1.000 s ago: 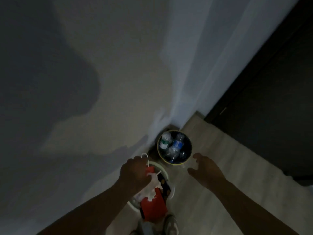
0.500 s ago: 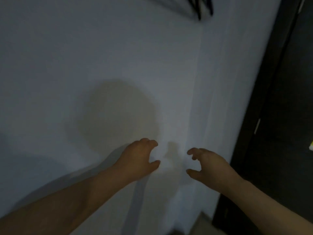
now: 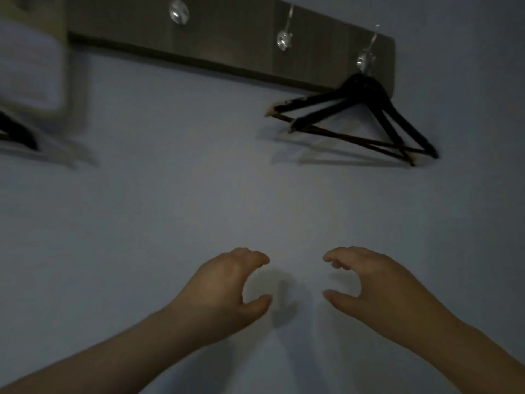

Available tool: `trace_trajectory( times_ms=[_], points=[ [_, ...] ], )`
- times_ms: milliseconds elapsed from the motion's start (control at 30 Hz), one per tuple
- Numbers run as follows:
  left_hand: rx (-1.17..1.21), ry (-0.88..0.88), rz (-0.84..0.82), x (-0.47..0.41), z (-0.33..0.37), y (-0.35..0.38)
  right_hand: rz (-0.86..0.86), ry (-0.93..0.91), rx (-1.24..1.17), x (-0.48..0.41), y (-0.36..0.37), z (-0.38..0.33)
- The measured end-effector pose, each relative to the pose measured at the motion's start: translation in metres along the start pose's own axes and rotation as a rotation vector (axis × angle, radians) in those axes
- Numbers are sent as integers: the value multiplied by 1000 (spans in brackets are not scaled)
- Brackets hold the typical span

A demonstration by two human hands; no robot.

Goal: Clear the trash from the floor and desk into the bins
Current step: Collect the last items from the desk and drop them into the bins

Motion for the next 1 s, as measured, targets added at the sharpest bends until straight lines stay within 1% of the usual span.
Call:
trace_trajectory(
  times_ms=[100, 233, 333, 533, 733, 1000],
  points=[
    [-124, -74, 44, 17, -21, -42, 28, -99, -69, -27, 0, -32],
    [-268, -188, 78, 58, -49, -101, 45, -239, -182, -54, 4, -94],
    [-359, -282, 88, 98, -70, -147, 61, -353, -269, -68, 6, -151],
    [-499, -501, 165, 188, -97, -256, 103, -578, -425, -86, -5, -284],
    [-632, -649, 225, 295, -88, -368, 142, -765, -576, -60, -43, -433],
    [-761, -829, 232, 474, -60, -507, 91, -989, -744, 19, -105, -646]
  ],
)
Point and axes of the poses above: each hand's wrist, its own x-axis away from the middle knuckle, its own y-axis out of the palm, z = x × y, the point moved 8 cm from there along -x, towards the middle knuckle, and after that the axes turned 8 degrees about -y, right-handed, at the moved point
